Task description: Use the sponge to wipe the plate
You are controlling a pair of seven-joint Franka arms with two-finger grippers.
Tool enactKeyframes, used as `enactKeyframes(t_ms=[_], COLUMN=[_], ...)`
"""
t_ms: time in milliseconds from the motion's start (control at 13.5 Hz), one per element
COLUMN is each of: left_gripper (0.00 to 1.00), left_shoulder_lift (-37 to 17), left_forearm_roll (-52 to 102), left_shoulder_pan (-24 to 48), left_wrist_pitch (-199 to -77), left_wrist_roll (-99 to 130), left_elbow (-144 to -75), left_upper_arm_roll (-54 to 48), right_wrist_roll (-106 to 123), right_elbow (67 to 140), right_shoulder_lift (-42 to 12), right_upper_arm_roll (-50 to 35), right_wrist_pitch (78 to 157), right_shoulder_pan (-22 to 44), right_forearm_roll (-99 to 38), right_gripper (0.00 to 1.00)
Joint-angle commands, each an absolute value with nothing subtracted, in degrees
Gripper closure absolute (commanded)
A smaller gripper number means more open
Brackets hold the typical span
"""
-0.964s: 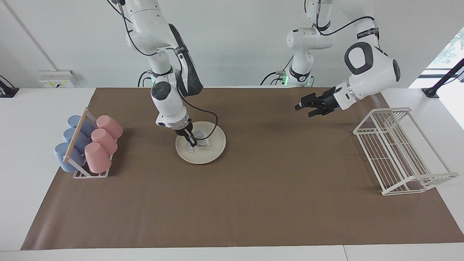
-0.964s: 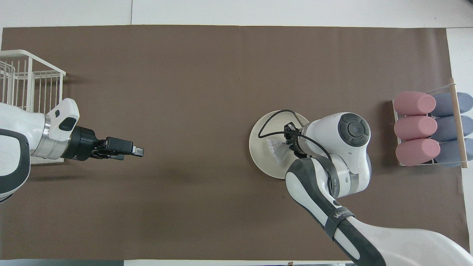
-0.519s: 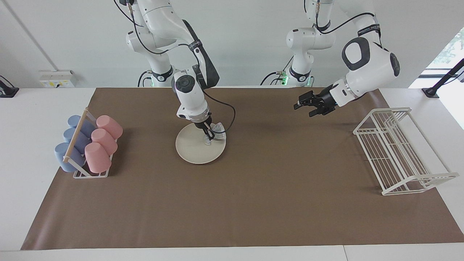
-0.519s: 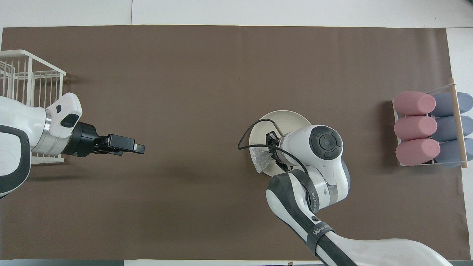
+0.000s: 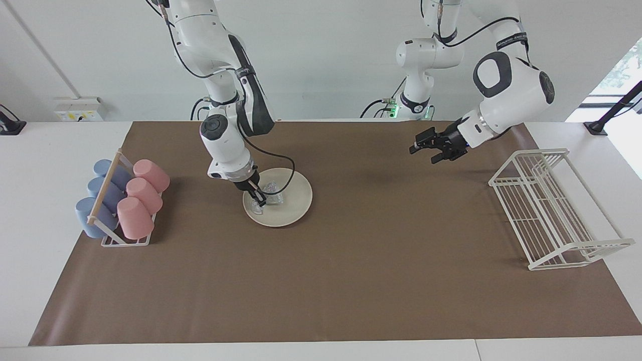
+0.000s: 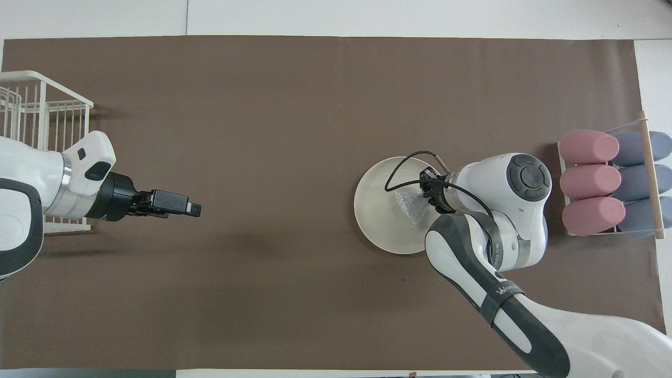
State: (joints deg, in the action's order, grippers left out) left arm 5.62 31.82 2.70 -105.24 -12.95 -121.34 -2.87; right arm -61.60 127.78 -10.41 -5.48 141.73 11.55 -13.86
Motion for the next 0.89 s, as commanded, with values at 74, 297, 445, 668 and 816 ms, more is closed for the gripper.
enactKeyframes(t_ms=[74, 297, 445, 668, 816], left_gripper=[0.0, 0.0, 0.0, 0.0, 0.0], left_shoulder_lift=[6.6, 6.6, 6.6, 6.5, 6.5], left_forearm_roll=[29.9, 29.9, 29.9, 29.9, 29.9], left_shoulder_pan=[3.3, 3.3, 3.4, 3.4, 3.5], left_wrist_pitch=[-107.5, -107.7, -107.7, -107.8, -108.1], left_wrist_roll=[-12.0, -11.7, -11.7, -11.7, -11.7], left_elbow=[-121.8, -121.7, -121.6, -121.6, -121.6], left_upper_arm_roll=[-2.8, -2.9, -3.1, -3.1, -3.2], right_wrist_roll=[-63.8, -77.5, -82.5, -83.2, -87.2], right_elbow=[128.9, 128.9, 128.9, 128.7, 126.1], right_shoulder_lift=[-11.9, -11.7, -11.8, -11.8, -11.7], right_upper_arm_roll=[-6.0, -6.1, -6.0, -6.0, -6.1], right_wrist_pitch=[143.0, 143.2, 143.4, 143.4, 142.7], right_shoulder_pan=[12.4, 19.0, 21.9, 21.9, 22.1], right_forearm_roll=[-13.1, -13.1, -13.1, -13.1, -13.1], right_gripper=[1.0, 1.0, 1.0, 1.0, 1.0])
